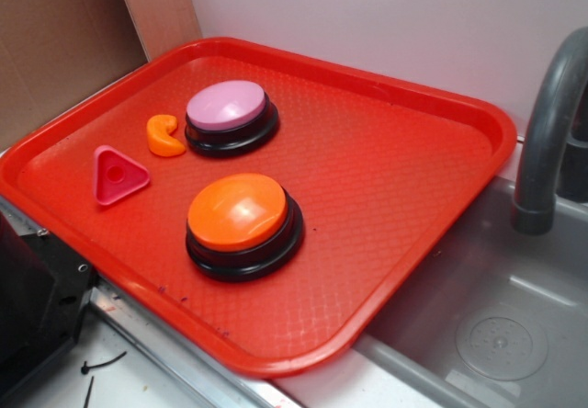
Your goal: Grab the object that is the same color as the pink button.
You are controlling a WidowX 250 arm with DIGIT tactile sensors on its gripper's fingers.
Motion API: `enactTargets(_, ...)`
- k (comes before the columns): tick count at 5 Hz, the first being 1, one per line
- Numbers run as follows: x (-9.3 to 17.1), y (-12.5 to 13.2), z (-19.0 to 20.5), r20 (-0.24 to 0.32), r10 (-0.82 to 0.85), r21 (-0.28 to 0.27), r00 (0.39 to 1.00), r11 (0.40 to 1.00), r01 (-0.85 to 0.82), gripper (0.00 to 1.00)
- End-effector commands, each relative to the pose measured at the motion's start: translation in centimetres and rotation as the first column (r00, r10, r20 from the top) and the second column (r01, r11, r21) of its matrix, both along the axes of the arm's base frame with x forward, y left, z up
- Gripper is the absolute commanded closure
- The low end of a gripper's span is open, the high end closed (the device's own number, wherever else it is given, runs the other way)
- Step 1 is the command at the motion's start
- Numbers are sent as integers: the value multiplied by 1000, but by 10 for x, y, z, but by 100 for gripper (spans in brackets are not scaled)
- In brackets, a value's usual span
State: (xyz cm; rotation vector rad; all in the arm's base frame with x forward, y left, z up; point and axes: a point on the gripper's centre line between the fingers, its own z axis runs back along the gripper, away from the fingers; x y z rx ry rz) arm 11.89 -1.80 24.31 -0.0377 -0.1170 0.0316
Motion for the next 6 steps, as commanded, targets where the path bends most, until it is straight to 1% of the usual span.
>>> enactTargets(1, 0, 0, 0, 0, 0, 0, 1000, 1000, 0, 0)
enactTargets(2, 5, 6, -20, 44, 35, -26, 998, 999, -34, 0)
enactTargets(3, 11, 13, -45, 103, 121, 24, 987, 992, -124, 0)
enactTargets(4, 19, 20, -74, 166, 153, 80, 974, 983, -168, 0)
enactTargets(5, 21, 33, -95, 205, 173, 166, 963, 964, -208, 0)
enactTargets(6, 20, 43, -113, 190, 176, 180, 966, 961, -211, 0)
